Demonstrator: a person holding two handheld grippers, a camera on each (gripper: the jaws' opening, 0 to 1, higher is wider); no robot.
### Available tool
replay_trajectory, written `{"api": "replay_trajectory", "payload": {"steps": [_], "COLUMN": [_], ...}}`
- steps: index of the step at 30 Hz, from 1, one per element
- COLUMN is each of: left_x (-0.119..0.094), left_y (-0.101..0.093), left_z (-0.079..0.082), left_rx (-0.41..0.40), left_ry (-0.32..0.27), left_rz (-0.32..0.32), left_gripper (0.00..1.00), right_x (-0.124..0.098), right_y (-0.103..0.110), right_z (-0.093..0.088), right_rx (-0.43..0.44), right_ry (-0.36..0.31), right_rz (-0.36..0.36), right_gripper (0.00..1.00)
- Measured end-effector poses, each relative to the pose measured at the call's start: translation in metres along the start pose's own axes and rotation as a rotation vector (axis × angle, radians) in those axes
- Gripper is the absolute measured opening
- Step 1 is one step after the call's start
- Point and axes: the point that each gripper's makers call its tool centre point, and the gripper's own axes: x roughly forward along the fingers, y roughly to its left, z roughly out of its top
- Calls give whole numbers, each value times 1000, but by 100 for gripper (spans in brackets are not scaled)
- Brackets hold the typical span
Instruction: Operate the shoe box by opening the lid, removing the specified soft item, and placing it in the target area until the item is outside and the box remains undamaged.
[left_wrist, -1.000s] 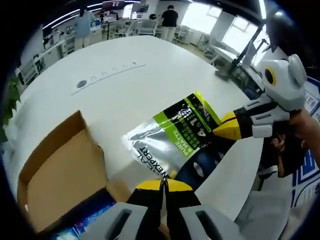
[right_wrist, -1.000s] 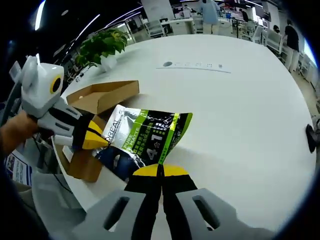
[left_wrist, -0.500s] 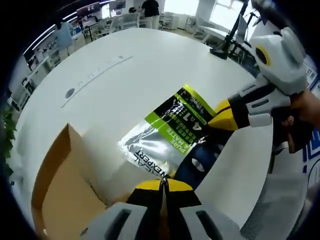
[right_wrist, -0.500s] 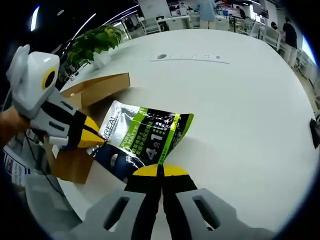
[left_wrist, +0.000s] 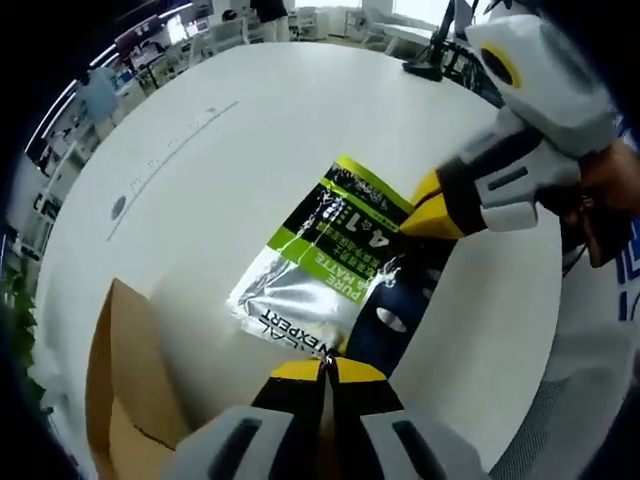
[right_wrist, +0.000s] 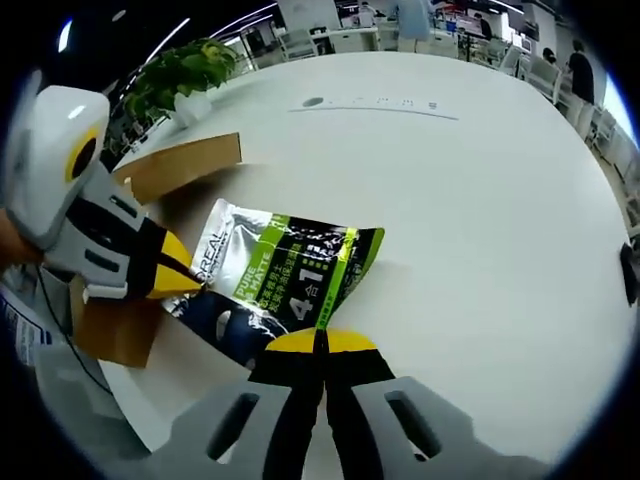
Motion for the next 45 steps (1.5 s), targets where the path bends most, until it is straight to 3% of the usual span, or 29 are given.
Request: {"api": "replay_trajectory", "payload": {"steps": [11,17,20,27,37,45], "left_x": [11,8,6,-2,-22,-40], "left_y": [2,6,4,3,-5,-12], "left_z": [-5,-2,-3,-9,5,6], "left_rx": [130,204,203,229,228,162], "left_ry": [57,56,57,62,-22,-88], "left_rz": [47,89,82,100,103,79], "left_gripper": [3,5,6,8,14,19], "right_x": [7,8,6,3,-9,-25], "right_y": [-3,-6,-15,-19,-19,-14], "right_z": [-2,-2,2,-3,-4,-2], "right_rx": [13,-1,-63,-85,-113,-134], "right_ry": [0,-12,-36,-28,-42,-66], "right_rz": [-1,-10,-46,-61,-83,-84], "right_gripper": [0,2,6,10,15,21]}}
